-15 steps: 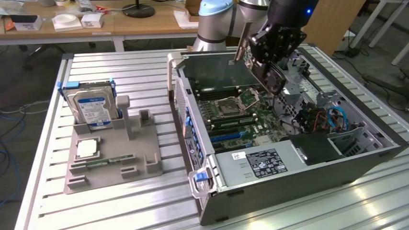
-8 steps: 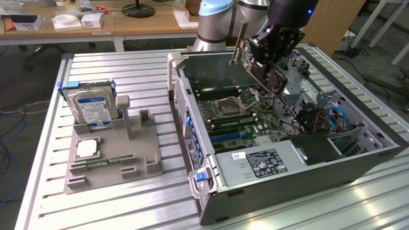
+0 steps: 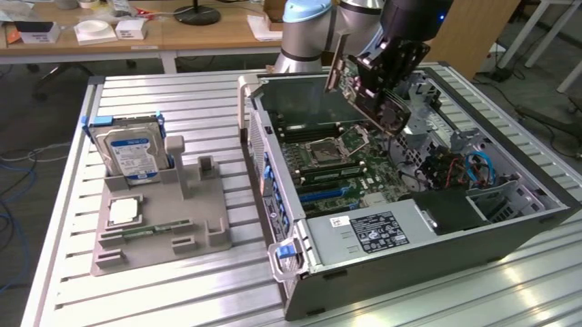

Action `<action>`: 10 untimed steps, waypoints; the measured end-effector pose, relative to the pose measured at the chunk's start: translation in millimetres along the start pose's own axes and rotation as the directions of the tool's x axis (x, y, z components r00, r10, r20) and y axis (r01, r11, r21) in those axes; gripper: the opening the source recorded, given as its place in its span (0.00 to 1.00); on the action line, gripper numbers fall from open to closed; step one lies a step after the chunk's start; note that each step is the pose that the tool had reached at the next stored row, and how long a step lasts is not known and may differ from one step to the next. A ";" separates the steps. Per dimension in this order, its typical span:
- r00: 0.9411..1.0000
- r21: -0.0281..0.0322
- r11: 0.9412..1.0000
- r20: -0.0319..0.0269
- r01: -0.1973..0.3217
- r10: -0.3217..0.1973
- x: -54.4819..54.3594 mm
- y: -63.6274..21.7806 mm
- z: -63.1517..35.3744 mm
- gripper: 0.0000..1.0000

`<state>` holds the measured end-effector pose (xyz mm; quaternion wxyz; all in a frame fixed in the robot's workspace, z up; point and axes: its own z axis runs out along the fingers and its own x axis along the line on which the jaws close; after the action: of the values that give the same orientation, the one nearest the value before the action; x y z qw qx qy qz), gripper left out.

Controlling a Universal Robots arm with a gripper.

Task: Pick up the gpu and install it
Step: 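Insert the gpu into the slot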

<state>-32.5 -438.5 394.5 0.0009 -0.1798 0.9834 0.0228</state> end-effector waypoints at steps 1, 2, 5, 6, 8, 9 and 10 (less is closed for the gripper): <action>1.000 0.000 1.000 -0.001 0.014 -0.014 0.0 0.0 0.1 0.27; 1.000 0.000 1.000 -0.001 0.029 -0.029 0.0 0.0 0.1 0.27; 0.997 -0.001 0.997 -0.003 0.074 -0.074 0.0 0.0 0.2 0.27; 0.996 -0.001 0.996 -0.004 0.088 -0.088 0.0 -0.1 0.2 0.27; 0.993 -0.002 0.993 -0.005 0.118 -0.118 -0.1 -0.1 0.2 0.27; 0.991 -0.002 0.991 -0.006 0.132 -0.132 -0.1 -0.1 0.1 0.27; 0.989 -0.002 0.989 -0.006 0.145 -0.145 -0.2 -0.1 0.1 0.27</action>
<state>-32.4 -438.5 394.3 -0.0007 -0.2511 0.9677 0.0229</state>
